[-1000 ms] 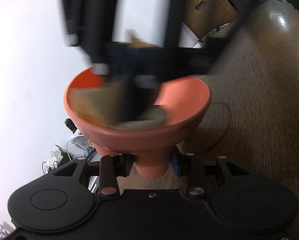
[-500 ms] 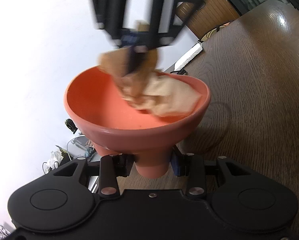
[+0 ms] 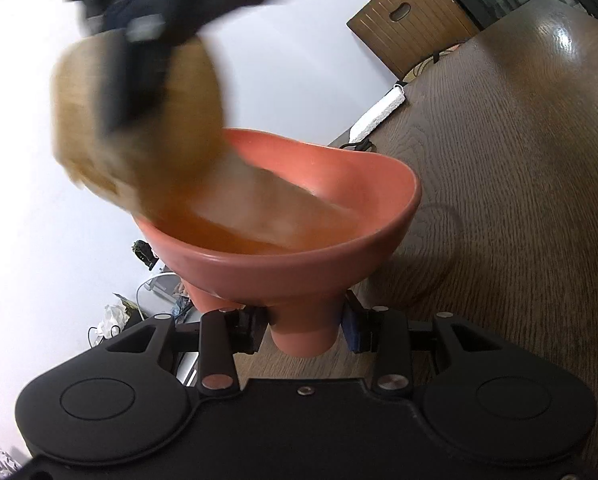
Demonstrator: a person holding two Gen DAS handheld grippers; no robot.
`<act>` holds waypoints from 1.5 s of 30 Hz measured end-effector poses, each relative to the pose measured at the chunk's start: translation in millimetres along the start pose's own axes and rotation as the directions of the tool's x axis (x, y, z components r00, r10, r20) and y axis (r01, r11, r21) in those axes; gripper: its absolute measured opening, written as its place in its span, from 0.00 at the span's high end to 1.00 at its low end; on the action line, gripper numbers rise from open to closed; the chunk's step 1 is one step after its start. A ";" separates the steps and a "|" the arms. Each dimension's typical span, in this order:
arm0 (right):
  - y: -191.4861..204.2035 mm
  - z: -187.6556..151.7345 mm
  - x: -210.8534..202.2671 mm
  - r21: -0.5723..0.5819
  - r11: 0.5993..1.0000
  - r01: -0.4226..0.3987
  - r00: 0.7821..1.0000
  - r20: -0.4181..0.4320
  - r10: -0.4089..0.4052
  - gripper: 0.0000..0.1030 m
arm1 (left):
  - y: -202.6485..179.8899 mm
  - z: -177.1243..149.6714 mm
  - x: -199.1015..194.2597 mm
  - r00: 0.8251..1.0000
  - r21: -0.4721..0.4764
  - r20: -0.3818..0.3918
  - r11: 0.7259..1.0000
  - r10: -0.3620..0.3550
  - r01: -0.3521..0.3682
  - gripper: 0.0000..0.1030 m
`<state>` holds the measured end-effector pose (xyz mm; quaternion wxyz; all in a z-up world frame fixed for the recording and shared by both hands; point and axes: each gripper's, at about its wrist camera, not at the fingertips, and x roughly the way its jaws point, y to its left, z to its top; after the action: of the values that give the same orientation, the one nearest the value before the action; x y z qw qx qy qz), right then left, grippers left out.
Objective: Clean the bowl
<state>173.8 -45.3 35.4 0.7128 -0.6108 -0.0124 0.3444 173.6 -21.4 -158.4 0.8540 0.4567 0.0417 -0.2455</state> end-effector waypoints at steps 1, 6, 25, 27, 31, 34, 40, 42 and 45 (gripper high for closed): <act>-6.7 -4.0 8.6 0.009 1.000 0.013 1.000 -0.015 -0.013 0.98 | -0.2 0.2 -0.3 1.000 0.000 0.000 1.000 0.000 0.000 0.64; -29.0 -28.0 33.2 0.062 0.997 0.051 0.995 -0.092 -0.046 0.98 | 7.2 -1.3 0.5 1.000 -0.001 0.002 1.000 -0.002 0.002 0.64; 61.1 -80.9 24.3 0.081 0.977 -0.197 0.945 -0.250 0.211 0.98 | 9.6 -3.2 -5.5 1.000 0.003 0.004 1.000 0.000 0.000 0.64; 74.1 -69.5 15.5 0.064 0.968 -0.242 0.944 -0.216 0.250 0.98 | 10.5 -3.4 -5.0 1.000 0.005 0.005 1.000 0.002 -0.003 0.64; 87.2 -38.9 3.4 0.035 0.952 -0.303 0.945 -0.122 0.305 0.98 | 13.3 -4.0 -3.3 1.000 0.006 0.005 1.000 0.003 -0.003 0.64; 86.2 -22.1 2.2 0.023 0.952 -0.306 0.949 -0.067 0.307 0.98 | 15.4 -4.5 -2.0 1.000 0.009 0.007 1.000 0.007 -0.008 0.64; 70.5 4.2 2.5 0.029 0.973 -0.229 0.973 0.045 0.228 0.98 | 20.3 -5.7 1.0 1.000 0.014 0.009 1.000 0.013 -0.013 0.64; 60.2 9.8 3.3 0.039 0.982 -0.185 0.981 0.071 0.182 0.98 | 22.6 -6.2 2.3 1.000 0.012 0.008 1.000 0.010 -0.010 0.64; 44.2 13.5 8.1 0.048 0.992 -0.119 0.990 0.084 0.114 0.98 | 26.5 -6.9 4.6 1.000 0.009 0.007 1.000 0.007 -0.007 0.64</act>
<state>153.0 -28.9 -3.3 0.7064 -0.5769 0.0036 0.4101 190.8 -5.4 -143.6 0.8529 0.4600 0.0360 -0.2441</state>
